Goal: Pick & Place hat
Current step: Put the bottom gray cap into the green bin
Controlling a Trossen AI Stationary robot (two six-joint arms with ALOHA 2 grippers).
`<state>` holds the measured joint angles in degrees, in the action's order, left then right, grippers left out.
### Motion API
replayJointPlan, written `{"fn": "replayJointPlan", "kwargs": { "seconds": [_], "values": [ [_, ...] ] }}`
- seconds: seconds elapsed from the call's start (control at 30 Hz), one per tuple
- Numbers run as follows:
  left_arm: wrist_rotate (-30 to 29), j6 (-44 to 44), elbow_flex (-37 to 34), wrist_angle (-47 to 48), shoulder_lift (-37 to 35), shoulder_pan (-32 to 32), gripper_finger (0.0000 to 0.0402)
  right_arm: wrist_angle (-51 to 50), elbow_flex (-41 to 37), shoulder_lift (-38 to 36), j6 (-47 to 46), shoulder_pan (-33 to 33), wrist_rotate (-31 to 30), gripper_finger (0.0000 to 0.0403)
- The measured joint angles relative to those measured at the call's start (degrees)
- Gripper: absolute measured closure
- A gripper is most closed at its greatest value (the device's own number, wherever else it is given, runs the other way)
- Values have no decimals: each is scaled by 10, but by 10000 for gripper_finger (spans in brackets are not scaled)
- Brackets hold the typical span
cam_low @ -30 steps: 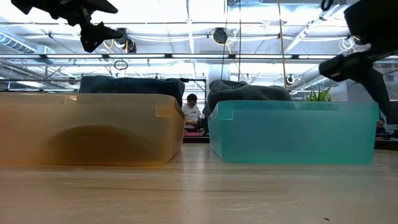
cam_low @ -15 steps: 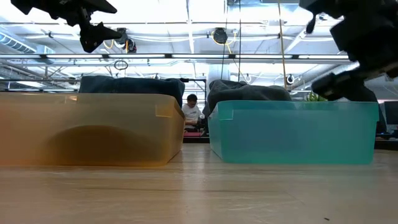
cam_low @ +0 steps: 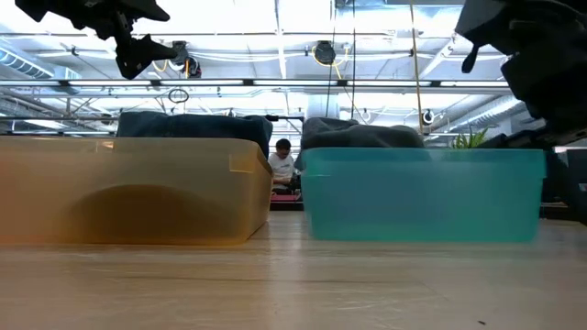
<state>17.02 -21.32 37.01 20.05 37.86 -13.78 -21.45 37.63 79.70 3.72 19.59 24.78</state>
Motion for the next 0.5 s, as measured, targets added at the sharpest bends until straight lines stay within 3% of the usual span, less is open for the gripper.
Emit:
{"fn": "replayJointPlan", "kwargs": {
  "seconds": [0.23, 0.5],
  "values": [
    [0, -3, 0, 0, 0, 0, 131, 15, -16, 2, -16, 2, 40, 201],
    [-1, 0, 0, -1, 0, 0, 131, 8, -16, 2, -7, 7, 46, 346]
  ]
}}
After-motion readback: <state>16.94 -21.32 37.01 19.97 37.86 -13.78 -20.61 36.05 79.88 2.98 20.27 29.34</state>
